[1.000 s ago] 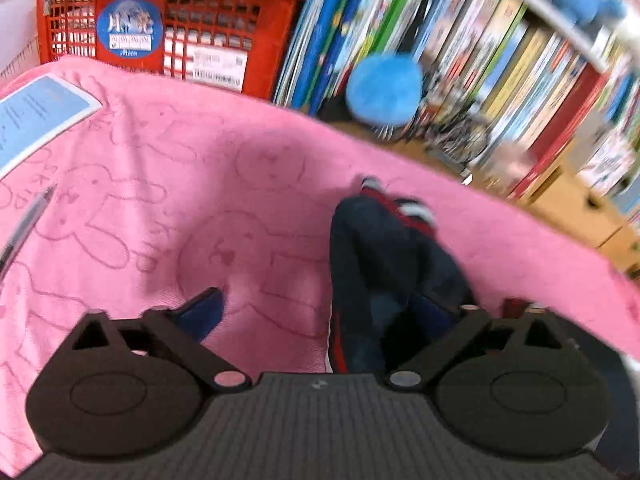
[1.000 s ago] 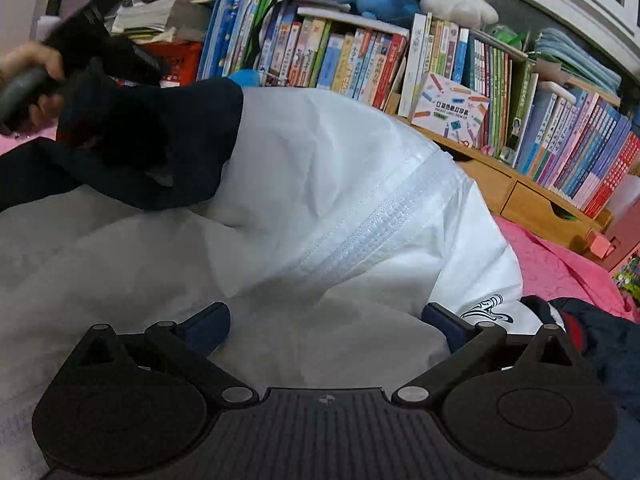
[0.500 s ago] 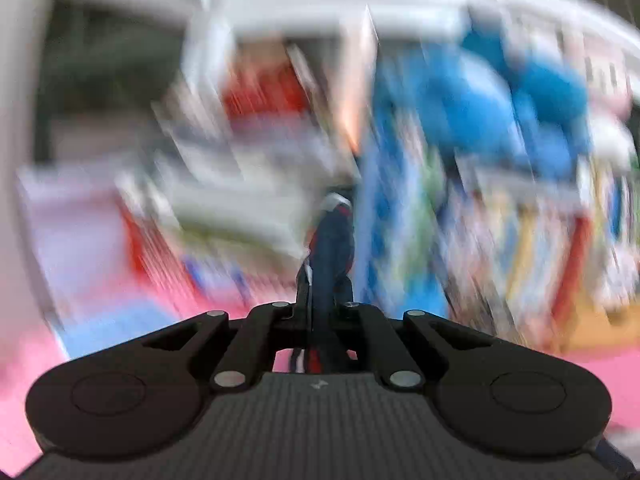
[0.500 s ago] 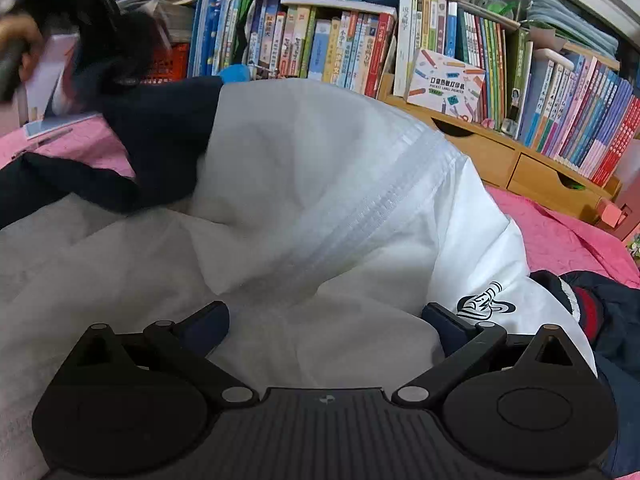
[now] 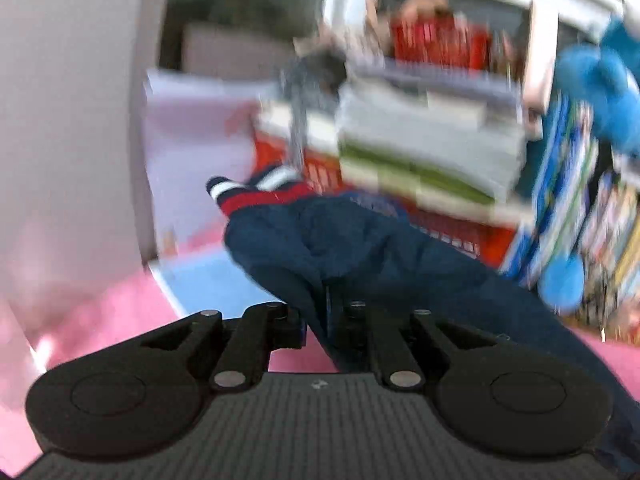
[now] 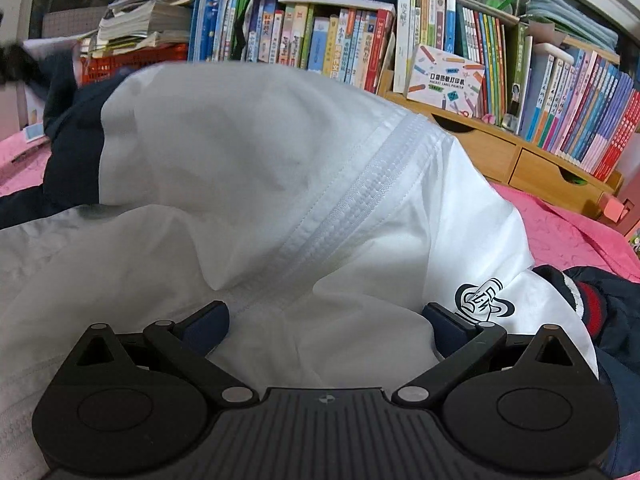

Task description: Fold clothes

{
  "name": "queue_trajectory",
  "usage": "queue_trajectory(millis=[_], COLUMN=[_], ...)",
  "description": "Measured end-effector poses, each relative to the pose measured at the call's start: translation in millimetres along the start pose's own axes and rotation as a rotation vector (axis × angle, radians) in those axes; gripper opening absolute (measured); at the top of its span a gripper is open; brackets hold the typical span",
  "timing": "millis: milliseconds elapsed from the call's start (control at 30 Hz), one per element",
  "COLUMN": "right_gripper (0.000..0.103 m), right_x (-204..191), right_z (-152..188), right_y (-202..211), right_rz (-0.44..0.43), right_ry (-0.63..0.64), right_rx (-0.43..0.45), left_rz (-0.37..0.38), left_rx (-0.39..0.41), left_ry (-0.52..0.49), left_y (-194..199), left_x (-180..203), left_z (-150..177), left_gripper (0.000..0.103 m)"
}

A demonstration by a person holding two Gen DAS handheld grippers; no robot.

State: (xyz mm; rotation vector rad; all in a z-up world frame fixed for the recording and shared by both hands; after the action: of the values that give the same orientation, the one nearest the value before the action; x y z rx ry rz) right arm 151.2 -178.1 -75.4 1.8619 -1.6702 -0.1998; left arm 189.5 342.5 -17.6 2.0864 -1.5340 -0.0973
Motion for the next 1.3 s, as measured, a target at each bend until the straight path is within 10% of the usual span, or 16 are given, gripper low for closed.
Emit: queue_trajectory(millis=[200,267,367,567,833,900,967,1033,1133,1300], right_gripper=[0.103,0.103,0.103,0.103,0.103,0.103,0.103,0.103,0.103,0.103], right_x=[2,2,2,3,5,5,5,5,6,6], right_z=[1,1,1,2,2,3,3,4,5,5], right_y=[-1,-2,-2,-3,-5,-6,-6,-7,-8,-9], right_rz=[-0.011,-0.012,-0.012,-0.013,-0.018,-0.020,-0.024,-0.027,-0.032,-0.038], right_ry=[-0.017,-0.018,-0.021,-0.028,-0.040,-0.044,-0.050,-0.057,-0.063,-0.073], right_rx=[-0.013,-0.015,-0.017,-0.021,-0.030,-0.034,-0.038,-0.043,-0.047,-0.054], left_rz=[-0.009,-0.010,0.007,0.143,-0.091,-0.130,-0.116,-0.042,0.075,0.413], left_rx=[-0.152,-0.130,-0.053,-0.188,-0.537,-0.510,-0.438,-0.386,-0.289,0.202], left_ry=[0.075,0.101,0.110,0.138,0.248,0.142,0.071,0.111,0.173,0.171], left_y=[-5,9,31,10,-74,-73,-66,-62,-48,48], left_x=[-9,-11,-7,30,47,54,62,63,67,71], left_z=[16,10,-7,-23,44,45,40,28,-4,-96], left_gripper=[0.053,0.095,0.100,0.103,0.103,0.099,0.037,0.004,0.002,0.003])
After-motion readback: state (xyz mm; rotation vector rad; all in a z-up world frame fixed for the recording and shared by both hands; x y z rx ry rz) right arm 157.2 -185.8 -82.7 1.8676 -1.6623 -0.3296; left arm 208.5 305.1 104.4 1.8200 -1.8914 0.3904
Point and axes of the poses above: each gripper's, at about its wrist camera, not at the fingertips, and y roughly against the way its jaws point, x to its right, z to its underside, the point moved 5 cm from there along -y, roughly the way its jaws point, and after that the axes turned 14 degrees about z, right-handed, at the moved point
